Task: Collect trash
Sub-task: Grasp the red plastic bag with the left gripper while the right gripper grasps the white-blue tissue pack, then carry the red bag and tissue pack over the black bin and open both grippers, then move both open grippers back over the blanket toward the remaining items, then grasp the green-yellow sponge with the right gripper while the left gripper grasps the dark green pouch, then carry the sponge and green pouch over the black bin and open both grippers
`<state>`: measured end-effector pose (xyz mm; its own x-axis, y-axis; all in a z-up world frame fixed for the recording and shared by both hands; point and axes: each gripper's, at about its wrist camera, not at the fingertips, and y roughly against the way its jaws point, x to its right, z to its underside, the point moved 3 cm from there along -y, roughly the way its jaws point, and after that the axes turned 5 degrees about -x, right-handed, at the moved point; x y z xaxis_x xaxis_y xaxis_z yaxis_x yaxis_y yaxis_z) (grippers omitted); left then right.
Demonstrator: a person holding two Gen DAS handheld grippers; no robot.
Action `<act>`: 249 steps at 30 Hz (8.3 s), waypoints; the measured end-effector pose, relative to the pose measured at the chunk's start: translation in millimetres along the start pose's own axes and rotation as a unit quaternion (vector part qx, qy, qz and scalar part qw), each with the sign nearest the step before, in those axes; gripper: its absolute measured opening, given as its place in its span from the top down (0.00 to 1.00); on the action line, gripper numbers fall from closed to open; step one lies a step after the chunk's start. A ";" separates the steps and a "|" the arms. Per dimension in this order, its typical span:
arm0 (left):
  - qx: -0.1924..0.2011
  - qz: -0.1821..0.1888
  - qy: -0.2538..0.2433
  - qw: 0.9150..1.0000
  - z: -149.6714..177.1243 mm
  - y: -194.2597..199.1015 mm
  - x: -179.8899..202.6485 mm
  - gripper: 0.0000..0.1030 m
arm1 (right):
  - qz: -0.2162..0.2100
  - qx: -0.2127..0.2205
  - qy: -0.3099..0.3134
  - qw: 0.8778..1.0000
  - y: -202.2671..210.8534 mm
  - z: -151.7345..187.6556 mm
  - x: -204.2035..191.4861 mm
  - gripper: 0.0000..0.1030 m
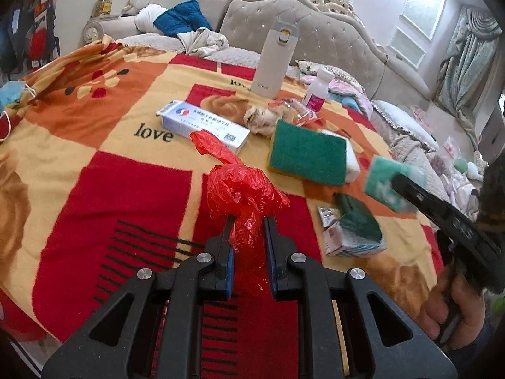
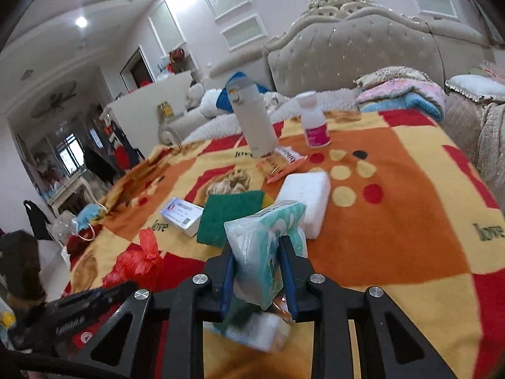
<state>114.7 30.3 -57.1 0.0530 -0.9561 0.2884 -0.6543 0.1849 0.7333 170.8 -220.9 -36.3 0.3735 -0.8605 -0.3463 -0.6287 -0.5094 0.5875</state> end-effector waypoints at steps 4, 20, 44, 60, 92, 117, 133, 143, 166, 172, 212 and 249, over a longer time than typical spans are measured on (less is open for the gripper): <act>0.008 -0.005 -0.006 1.000 -1.4 11.9 8.9 0.87 | 0.002 0.016 0.004 1.000 30.5 3.5 7.7 0.75; 0.026 0.013 -0.057 0.998 -13.0 39.9 88.1 0.87 | 0.047 0.066 -0.019 0.997 113.7 14.2 62.6 0.76; 0.018 0.048 -0.119 0.992 -1.1 17.7 167.4 0.86 | 0.113 0.106 -0.085 0.984 187.2 31.9 143.3 0.76; 0.010 0.104 -0.208 0.972 9.1 3.5 275.0 0.86 | 0.174 0.109 -0.122 0.971 232.2 55.5 179.9 0.76; -0.106 0.225 -0.344 0.905 61.3 -93.6 417.1 0.43 | 0.252 0.107 -0.291 0.917 249.7 73.1 285.6 0.43; 0.004 0.015 -0.037 0.999 -22.9 26.5 94.2 0.43 | 0.147 0.057 -0.021 0.987 92.4 11.9 80.8 0.37; 0.012 -0.012 0.026 1.000 -7.6 49.8 22.7 0.43 | 0.149 0.047 -0.043 0.987 38.5 1.6 53.7 0.36; 0.007 -0.003 0.015 1.000 -8.1 41.5 43.6 0.42 | 0.151 0.049 -0.027 0.987 60.6 5.7 55.2 0.31; 0.002 -0.123 0.128 0.984 -19.9 14.6 -78.0 0.42 | -0.036 -0.054 -0.003 0.998 -33.7 -20.4 -18.5 0.30; -0.022 -0.117 0.134 0.984 -8.8 -2.6 -91.0 0.42 | -0.052 -0.142 -0.051 0.987 -95.6 -23.5 -13.2 0.30; -0.064 0.029 -0.098 0.993 -68.4 -57.0 40.5 0.42 | 0.016 -0.041 -0.036 0.998 41.0 23.1 61.9 0.47; -0.047 0.037 -0.165 0.984 -55.2 -15.7 121.9 0.63 | 0.027 0.030 -0.079 0.996 102.2 22.9 95.1 0.76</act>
<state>173.1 -76.6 0.6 -0.2499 -0.9583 0.1387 -0.5730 0.2618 0.7766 126.5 -354.9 -25.9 0.2282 -0.8741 -0.4288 -0.6867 -0.4567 0.5656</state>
